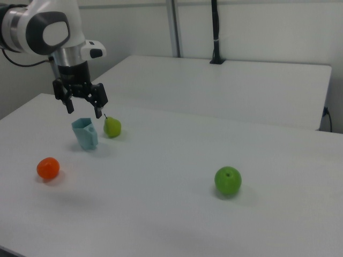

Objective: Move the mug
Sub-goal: 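Move the open gripper toward the light-blue hexagonal mug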

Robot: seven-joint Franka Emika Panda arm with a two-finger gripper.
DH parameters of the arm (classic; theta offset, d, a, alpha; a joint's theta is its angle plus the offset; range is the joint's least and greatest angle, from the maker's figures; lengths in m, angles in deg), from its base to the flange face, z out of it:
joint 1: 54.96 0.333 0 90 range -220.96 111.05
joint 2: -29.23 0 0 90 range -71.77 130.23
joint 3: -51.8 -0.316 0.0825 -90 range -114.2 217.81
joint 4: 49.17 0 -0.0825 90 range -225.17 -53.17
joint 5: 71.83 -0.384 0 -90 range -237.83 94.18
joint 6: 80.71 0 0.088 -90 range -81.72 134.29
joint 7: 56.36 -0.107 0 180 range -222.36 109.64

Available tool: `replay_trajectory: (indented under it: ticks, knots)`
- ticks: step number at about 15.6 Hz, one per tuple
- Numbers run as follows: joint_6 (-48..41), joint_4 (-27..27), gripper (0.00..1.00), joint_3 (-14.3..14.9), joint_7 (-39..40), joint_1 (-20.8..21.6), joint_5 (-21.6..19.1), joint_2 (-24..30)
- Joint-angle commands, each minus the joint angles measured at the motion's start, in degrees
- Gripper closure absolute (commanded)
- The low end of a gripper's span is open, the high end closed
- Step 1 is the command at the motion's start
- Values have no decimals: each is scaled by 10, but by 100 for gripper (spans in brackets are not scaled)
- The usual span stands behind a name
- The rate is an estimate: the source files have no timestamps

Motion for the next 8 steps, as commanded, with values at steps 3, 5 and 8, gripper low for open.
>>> replay_trajectory:
  ticks: [3,5,8]
  knots:
    - [96,-6,2,-13,105,2,-16,-37]
    - [115,-5,2,-15,166,4,-25,-51]
    - [150,-1,10,-28,202,4,-27,-66]
